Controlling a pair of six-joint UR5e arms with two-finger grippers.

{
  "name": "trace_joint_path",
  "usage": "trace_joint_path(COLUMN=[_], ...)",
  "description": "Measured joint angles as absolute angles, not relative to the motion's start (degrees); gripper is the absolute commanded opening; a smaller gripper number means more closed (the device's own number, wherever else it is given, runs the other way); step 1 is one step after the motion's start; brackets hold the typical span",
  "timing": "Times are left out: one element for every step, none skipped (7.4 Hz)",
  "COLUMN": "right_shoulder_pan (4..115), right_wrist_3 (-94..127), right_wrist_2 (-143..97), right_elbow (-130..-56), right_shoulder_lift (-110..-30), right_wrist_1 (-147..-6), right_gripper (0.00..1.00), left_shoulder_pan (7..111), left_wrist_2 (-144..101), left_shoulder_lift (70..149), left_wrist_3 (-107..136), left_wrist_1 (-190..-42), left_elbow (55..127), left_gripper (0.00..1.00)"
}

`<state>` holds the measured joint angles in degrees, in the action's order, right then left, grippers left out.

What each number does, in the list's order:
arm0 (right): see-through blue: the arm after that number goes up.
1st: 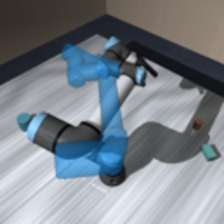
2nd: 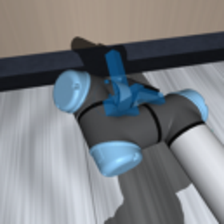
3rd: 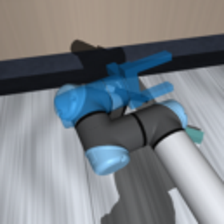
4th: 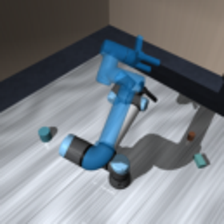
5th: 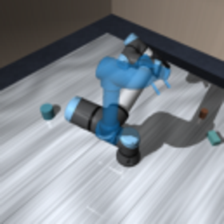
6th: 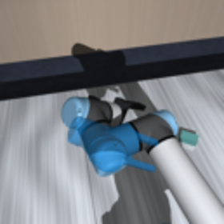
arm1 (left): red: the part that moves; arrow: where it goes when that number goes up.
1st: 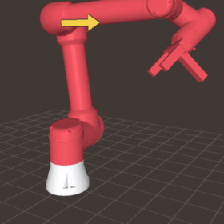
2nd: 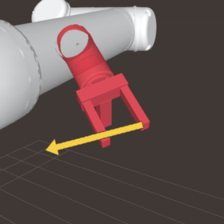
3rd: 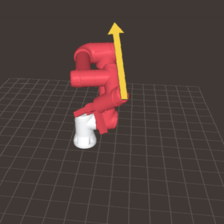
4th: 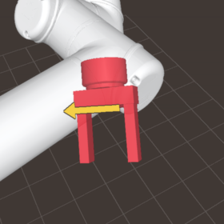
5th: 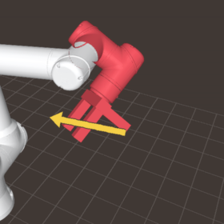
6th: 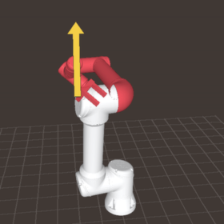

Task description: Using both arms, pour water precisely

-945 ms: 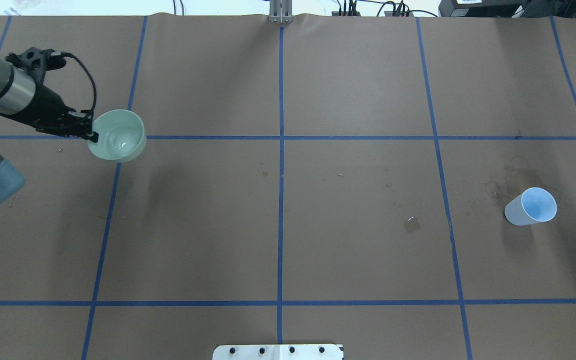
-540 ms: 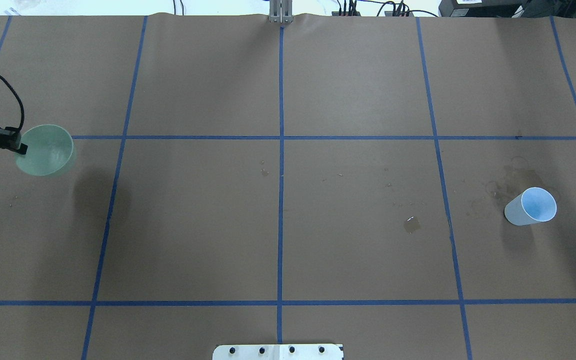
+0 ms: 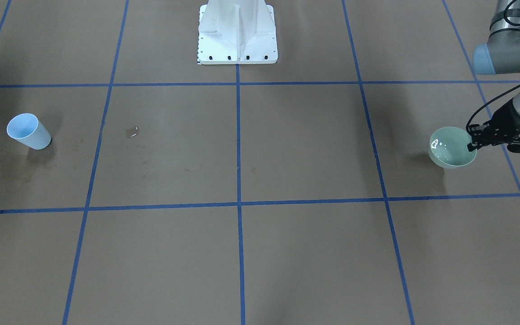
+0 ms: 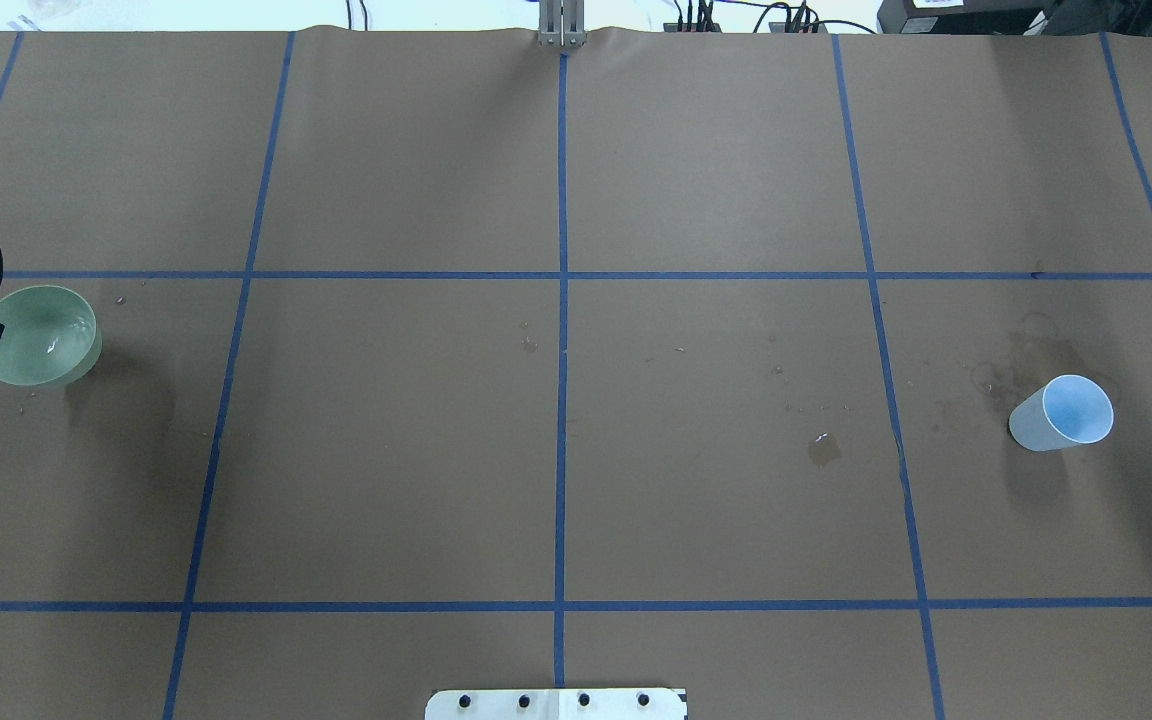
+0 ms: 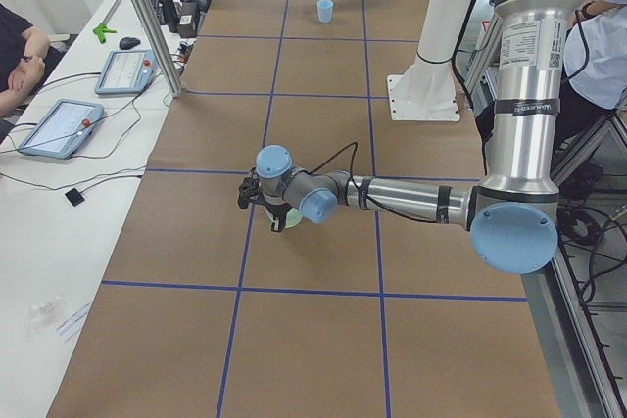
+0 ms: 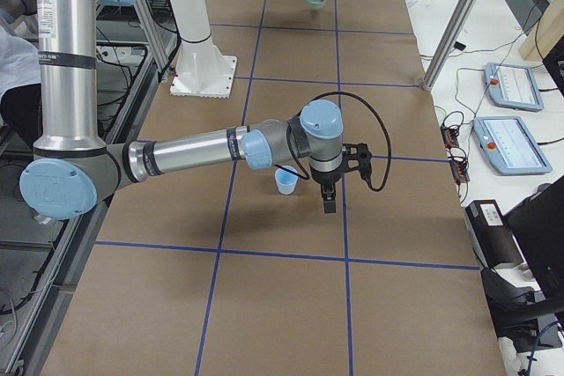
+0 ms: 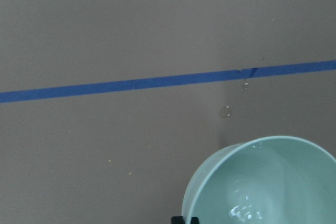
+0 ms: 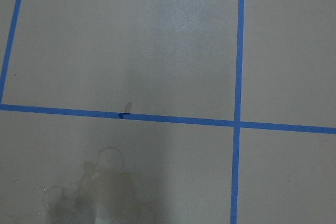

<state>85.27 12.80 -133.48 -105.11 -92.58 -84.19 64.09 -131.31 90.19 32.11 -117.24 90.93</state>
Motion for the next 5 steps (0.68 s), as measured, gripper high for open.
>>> trace_joint_path(right_shoulder_pan=[85.3,85.3,85.3,85.3,85.3], right_wrist_3=[13.0,13.0,13.1,13.1,13.1], right_wrist_2=[-133.5,-133.5,-133.5,-133.5,-133.5], right_elbow=[-105.1,-105.1,-105.1,-105.1,-105.1], right_shoulder_lift=[-92.5,-92.5,-92.5,-92.4,-92.4], right_wrist_1=[-84.2,-84.2,-84.2,-84.2,-84.2], right_gripper=[1.00,1.00,1.00,1.00,1.00], left_shoulder_pan=[64.0,63.9,63.9,63.9,63.9], left_wrist_2=[-131.3,-131.3,-131.3,-131.3,-131.3], left_shoulder_lift=[90.2,90.2,90.3,90.3,90.3], left_wrist_3=[32.1,32.1,32.0,32.0,32.0], left_wrist_1=[-117.2,-117.2,-117.5,-118.6,-120.7], left_elbow=[90.1,89.3,88.7,87.8,86.5], left_gripper=[0.00,0.00,0.10,0.61,0.90])
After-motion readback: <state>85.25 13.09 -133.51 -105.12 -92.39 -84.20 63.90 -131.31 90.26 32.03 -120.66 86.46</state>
